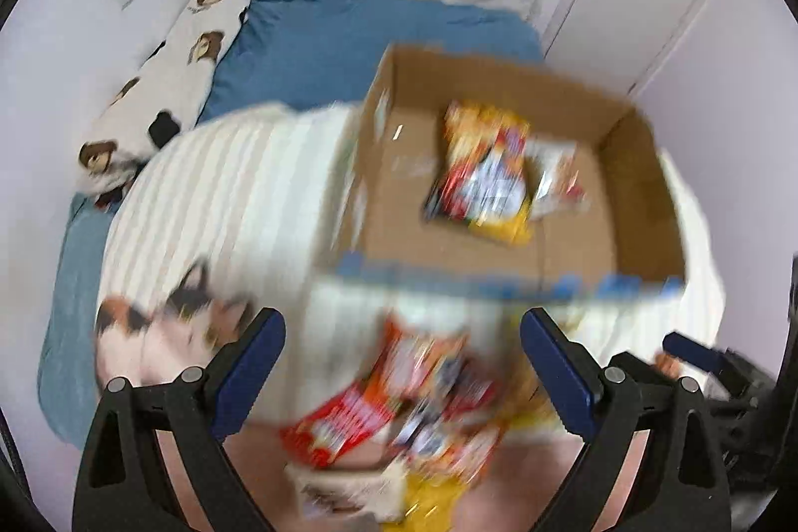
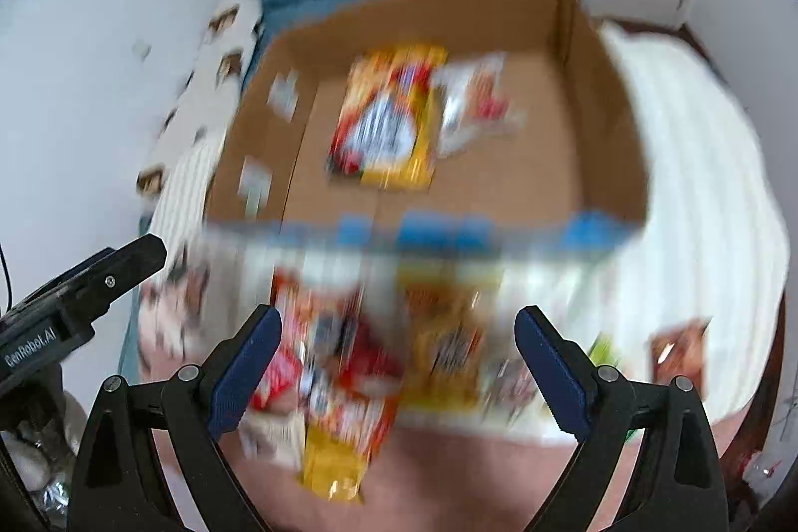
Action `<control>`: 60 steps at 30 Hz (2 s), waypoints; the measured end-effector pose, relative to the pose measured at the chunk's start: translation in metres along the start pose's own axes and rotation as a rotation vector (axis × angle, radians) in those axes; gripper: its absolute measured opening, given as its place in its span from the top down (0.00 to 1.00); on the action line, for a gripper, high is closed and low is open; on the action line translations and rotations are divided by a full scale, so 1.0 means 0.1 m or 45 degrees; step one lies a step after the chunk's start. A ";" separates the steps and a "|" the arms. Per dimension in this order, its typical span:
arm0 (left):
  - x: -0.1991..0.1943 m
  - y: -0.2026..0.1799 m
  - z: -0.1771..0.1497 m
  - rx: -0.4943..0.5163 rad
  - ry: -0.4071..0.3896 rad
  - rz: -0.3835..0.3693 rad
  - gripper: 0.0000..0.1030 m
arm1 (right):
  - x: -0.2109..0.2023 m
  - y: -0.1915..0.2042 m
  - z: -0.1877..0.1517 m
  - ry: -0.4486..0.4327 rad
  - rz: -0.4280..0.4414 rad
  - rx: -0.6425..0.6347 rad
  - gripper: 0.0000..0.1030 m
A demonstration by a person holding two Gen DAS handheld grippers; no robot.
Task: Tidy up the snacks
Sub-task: 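Move both tools back toward the remaining snacks, then grasp the white Franzzi cookie pack with left tool while right grasps panda snack bag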
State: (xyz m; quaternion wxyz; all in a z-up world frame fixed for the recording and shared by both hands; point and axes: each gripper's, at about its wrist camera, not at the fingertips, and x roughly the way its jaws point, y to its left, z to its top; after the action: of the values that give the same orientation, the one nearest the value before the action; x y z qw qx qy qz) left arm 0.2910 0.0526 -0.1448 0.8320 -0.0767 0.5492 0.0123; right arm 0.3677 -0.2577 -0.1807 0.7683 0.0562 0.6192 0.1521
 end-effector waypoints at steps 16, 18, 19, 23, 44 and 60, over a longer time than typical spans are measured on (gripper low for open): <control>0.99 0.08 -1.89 0.830 0.414 0.131 0.06 | 0.96 -0.04 -1.33 0.353 -0.042 0.007 0.06; 1.12 -0.02 -1.94 0.953 0.452 0.136 0.06 | 0.98 -0.02 -1.35 0.359 -0.059 -0.005 0.06; 1.19 -0.07 -1.98 1.023 0.481 0.135 0.06 | 0.98 -0.01 -1.36 0.358 -0.068 -0.011 0.06; 1.36 -0.11 -1.93 1.044 0.475 0.154 0.29 | 0.97 0.06 -1.31 0.352 -0.102 -0.064 0.06; 1.25 1.23 -1.73 -0.358 0.531 -0.025 0.34 | 1.69 0.95 -1.12 0.350 -0.373 -0.535 0.38; 1.35 0.50 -1.65 -0.158 0.533 0.146 0.26 | 0.91 -0.10 -1.38 0.391 -0.089 0.080 0.38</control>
State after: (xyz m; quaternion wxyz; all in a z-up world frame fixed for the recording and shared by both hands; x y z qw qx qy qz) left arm 0.1881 0.0706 -0.3375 0.6916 -0.0973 0.7116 0.0772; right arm 0.2525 -0.2535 -0.2999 0.6672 0.0347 0.7355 0.1127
